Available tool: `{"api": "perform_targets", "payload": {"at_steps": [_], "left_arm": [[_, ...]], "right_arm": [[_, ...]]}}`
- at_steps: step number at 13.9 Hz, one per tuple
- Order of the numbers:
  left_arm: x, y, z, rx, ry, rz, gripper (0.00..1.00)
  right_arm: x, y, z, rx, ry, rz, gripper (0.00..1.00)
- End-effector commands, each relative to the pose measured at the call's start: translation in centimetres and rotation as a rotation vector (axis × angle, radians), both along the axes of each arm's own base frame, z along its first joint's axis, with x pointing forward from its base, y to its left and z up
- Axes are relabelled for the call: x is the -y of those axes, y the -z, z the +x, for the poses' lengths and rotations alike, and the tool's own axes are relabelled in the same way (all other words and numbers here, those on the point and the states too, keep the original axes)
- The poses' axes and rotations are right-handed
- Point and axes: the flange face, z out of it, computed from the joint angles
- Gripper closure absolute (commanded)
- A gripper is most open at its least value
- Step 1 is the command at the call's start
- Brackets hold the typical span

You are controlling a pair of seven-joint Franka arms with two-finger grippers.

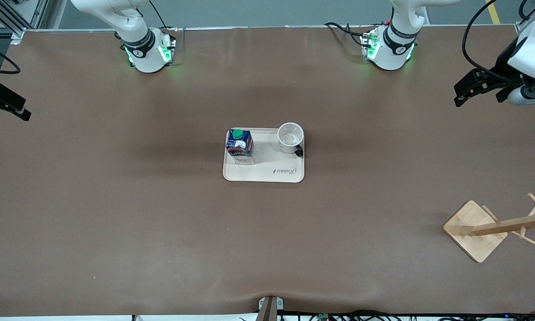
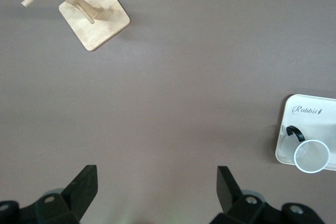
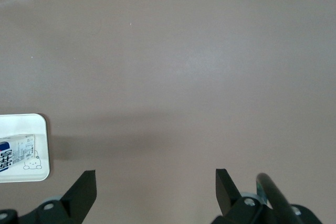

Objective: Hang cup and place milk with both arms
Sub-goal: 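Reach the left gripper down toward the white mug on the tray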

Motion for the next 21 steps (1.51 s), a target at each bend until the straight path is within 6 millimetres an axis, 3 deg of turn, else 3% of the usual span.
{"api": "perform_targets", "payload": {"at_steps": [1, 6, 10, 12, 14, 16, 19, 21], "left_arm": [[0.1, -0.5, -0.1, 0.002, 0.016, -0.008, 0.0], [0.9, 0.0, 0.3, -0.006, 0.019, -0.005, 0.0], [4.0, 2.6, 1.0, -0.049, 0.037, -0.005, 0.0], [8.0, 4.6, 1.0, -0.081, -0.012, -0.005, 0.0], [14.2, 7.6, 0.3, -0.105, -0.063, 0.01, 0.0], [18.7, 11.0, -0.2, -0.1, -0.123, -0.002, 0.0], [24.4, 16.8, -2.3, -0.092, -0.172, -0.029, 0.0], [27.0, 20.9, -4.1, -0.063, -0.238, -0.057, 0.0]], "right_arm": [[0.3, -0.2, -0.2, 0.009, 0.024, -0.002, 0.0], [0.4, -0.1, -0.2, 0.009, 0.026, -0.002, 0.0], [0.5, -0.1, -0.2, 0.009, 0.027, -0.002, 0.0], [0.4, -0.2, -0.2, 0.011, 0.029, -0.001, 0.0], [0.5, -0.1, -0.1, 0.011, 0.03, -0.001, 0.0], [0.4, 1.6, 1.0, -0.021, 0.029, -0.009, 0.0], [0.0, 1.6, 1.1, -0.019, 0.023, -0.009, 0.0], [-0.3, 1.4, 1.2, -0.016, 0.018, -0.01, 0.0]]}}
